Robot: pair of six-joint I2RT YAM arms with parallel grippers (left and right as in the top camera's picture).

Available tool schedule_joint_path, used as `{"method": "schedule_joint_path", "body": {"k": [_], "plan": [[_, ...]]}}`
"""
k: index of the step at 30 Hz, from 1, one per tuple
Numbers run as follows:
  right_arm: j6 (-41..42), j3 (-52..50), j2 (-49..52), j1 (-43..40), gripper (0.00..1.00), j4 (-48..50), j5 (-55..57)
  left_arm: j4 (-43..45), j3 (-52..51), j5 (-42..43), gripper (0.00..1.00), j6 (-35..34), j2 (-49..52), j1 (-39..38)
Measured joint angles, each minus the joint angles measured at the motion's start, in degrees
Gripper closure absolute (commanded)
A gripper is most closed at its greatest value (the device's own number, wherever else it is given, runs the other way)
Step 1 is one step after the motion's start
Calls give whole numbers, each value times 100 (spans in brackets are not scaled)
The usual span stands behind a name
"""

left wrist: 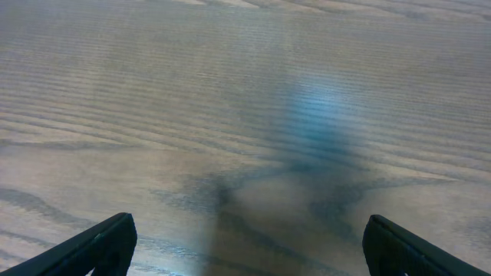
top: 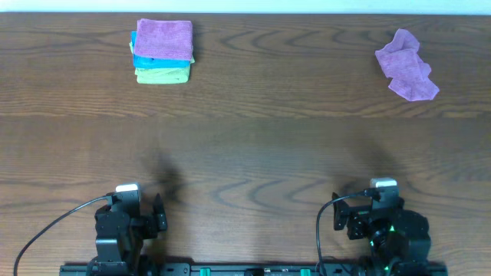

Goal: Fold the cloth

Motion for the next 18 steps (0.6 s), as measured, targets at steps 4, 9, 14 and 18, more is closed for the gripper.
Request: {"method": "schedule_joint_path", "body": {"k": [4,9,14,18], "plan": [[-133,-330,-243,-74,1,101,35,-2,0,0,5,0,0,0],[-216,-595,-343,-114,1,267,59,-2,0,0,4,0,0,0],[-232,-728,-363,-118,1,308,98,-2,0,0,5,0,0,0],[-232,-728,-363,-118,1,319,140,-2,0,0,5,0,0,0]]}}
